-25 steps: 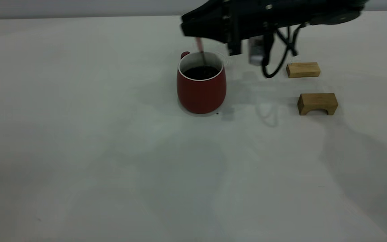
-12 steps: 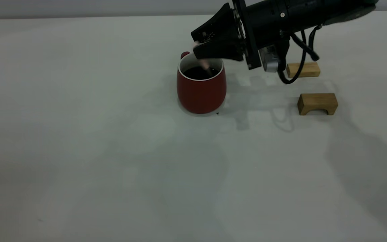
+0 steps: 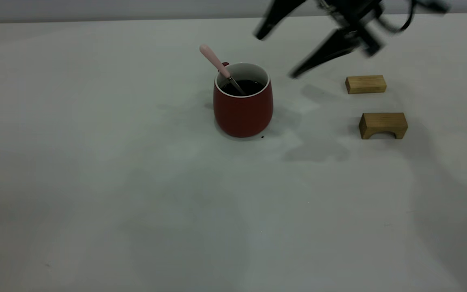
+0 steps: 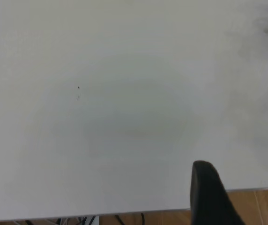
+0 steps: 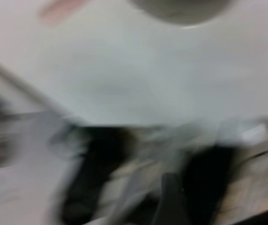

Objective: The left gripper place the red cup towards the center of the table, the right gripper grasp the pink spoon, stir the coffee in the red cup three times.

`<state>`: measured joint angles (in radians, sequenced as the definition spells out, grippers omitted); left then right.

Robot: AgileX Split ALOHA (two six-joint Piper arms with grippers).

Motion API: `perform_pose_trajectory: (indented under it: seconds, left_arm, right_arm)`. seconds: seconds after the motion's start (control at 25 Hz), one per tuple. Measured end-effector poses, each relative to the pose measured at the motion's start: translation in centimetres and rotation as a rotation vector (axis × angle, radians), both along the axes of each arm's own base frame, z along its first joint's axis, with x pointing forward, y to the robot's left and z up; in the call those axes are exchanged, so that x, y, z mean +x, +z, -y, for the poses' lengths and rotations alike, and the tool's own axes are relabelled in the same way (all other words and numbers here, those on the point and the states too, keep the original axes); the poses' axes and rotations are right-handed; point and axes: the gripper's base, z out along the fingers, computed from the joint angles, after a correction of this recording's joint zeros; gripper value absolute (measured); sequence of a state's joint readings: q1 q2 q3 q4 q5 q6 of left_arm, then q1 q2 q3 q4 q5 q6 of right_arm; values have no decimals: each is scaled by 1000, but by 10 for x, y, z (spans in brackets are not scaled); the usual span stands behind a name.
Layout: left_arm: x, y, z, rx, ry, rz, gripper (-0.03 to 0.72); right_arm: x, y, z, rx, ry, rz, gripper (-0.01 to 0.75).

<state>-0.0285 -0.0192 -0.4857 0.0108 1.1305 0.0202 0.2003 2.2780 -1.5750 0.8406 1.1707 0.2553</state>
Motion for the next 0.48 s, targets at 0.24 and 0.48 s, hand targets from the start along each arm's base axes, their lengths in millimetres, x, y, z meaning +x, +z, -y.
perform_pose_trajectory:
  seconds: [0.24, 0.48]
  left_arm:
    - [0, 0, 0, 0, 0, 0, 425]
    - [0, 0, 0, 0, 0, 0, 425]
  right_arm:
    - [-14, 70, 39, -395, 292, 289, 421]
    - [-44, 176, 82, -786, 469, 618, 227]
